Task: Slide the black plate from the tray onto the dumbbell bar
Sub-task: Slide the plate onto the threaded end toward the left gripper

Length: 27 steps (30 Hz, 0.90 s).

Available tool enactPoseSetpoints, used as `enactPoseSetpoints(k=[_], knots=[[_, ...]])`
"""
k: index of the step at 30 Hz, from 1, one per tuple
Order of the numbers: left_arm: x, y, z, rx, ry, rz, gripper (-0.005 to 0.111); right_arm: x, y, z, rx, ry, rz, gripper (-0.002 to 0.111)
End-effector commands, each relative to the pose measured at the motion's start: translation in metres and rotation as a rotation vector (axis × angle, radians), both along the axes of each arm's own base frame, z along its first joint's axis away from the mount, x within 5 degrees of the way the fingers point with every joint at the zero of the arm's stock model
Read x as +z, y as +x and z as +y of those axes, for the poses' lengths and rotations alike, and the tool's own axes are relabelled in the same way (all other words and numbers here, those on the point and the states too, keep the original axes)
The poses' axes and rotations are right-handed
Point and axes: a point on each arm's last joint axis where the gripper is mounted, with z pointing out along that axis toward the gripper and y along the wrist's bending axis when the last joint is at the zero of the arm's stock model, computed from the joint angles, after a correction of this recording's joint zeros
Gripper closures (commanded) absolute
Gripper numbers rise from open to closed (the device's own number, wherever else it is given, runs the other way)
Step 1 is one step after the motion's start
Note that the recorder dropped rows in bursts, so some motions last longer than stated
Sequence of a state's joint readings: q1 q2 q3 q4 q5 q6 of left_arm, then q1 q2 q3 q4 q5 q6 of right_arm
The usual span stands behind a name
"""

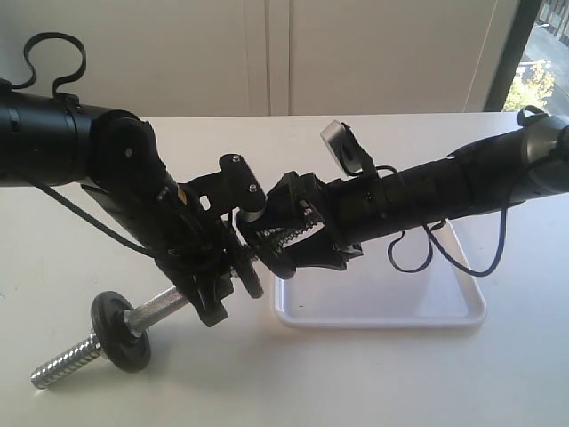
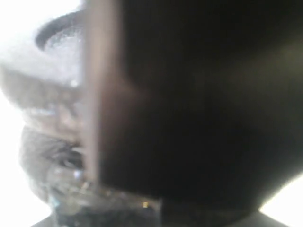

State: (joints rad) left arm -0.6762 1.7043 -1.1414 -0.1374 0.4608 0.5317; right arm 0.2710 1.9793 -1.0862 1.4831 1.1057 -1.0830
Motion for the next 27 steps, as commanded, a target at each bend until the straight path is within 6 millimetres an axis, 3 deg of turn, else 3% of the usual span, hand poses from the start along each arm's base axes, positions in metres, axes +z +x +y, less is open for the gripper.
enactPoseSetpoints(k=[1,17,27], knots=[[0.026,0.002,-0.006,0.032,-0.115,-0.091,0.107,0.018,-0.007,0.005,0.067,0.109,-0.003,0.003],[0.029,0.003,-0.006,0.038,-0.132,-0.108,0.107,0.017,-0.015,0.018,0.114,0.095,-0.003,0.003],[0.028,0.001,-0.005,0.033,-0.118,-0.087,0.107,0.015,-0.007,0.003,0.084,0.07,-0.018,0.003]])
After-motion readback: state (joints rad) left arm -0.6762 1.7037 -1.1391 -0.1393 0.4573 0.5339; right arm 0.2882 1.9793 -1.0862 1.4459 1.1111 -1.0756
